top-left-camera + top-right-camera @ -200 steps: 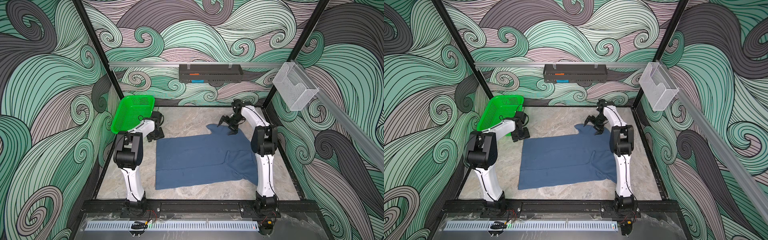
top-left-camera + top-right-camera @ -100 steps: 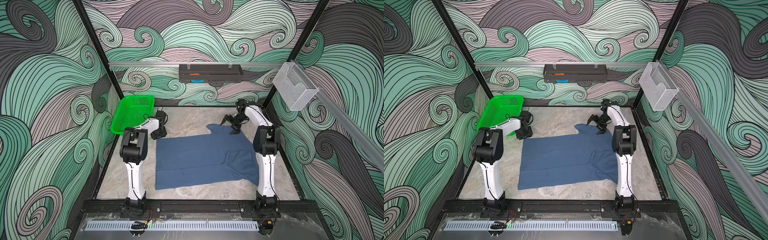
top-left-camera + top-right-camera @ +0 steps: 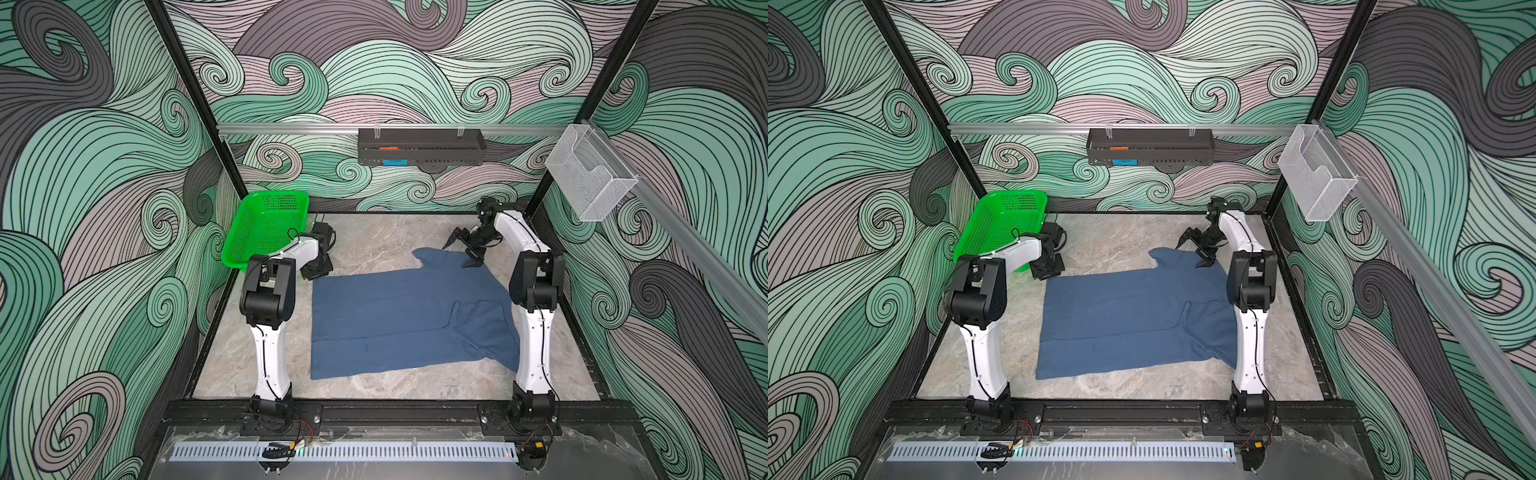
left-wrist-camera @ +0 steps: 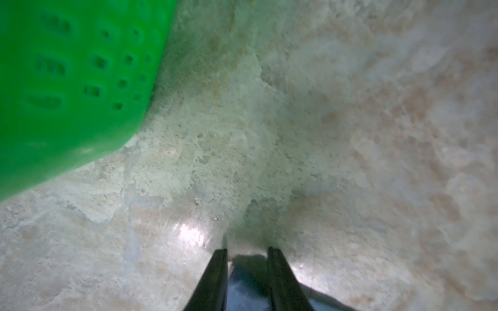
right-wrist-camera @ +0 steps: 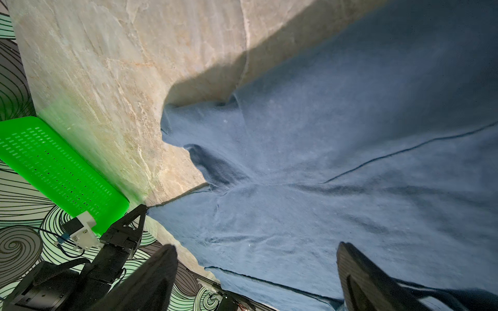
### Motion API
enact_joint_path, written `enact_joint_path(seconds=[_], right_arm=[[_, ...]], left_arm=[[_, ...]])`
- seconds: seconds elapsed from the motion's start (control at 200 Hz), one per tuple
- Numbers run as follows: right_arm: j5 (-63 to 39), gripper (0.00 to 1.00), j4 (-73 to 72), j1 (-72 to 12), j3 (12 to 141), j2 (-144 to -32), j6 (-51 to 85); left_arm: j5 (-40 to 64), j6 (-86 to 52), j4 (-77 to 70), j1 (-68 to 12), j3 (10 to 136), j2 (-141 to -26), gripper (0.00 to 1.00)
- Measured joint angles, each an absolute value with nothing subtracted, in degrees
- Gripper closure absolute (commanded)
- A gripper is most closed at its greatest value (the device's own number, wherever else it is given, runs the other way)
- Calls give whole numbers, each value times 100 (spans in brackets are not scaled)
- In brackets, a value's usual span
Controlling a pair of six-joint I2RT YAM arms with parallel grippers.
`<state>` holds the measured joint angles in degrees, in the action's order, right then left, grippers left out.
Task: Fold and stack t-shirts
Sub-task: Fold the T-shirt.
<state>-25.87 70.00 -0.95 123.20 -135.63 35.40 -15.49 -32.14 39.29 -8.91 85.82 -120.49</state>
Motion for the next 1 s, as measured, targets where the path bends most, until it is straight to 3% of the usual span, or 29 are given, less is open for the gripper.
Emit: enact_joint_path(seconds=[0.065, 0.385, 0.72, 1.001], right_arm=[[-2604, 5, 7002, -104, 12374, -13563, 3555], [-2582, 7, 6995, -178, 12807, -13574, 3514], [-1953, 8, 7026, -943, 14451, -14160, 2851], [-1542, 8, 7161, -1295, 14558, -14584, 2556]], left_arm=[[-1586, -3264, 3905, -917, 8571, -12046, 100], [-1612, -3280, 4016, -952, 8615, -12053, 100], [-1404, -3424, 4257, -958, 8165, -11732, 100], [-1315, -3247, 4329, -956, 8206, -11721, 100]])
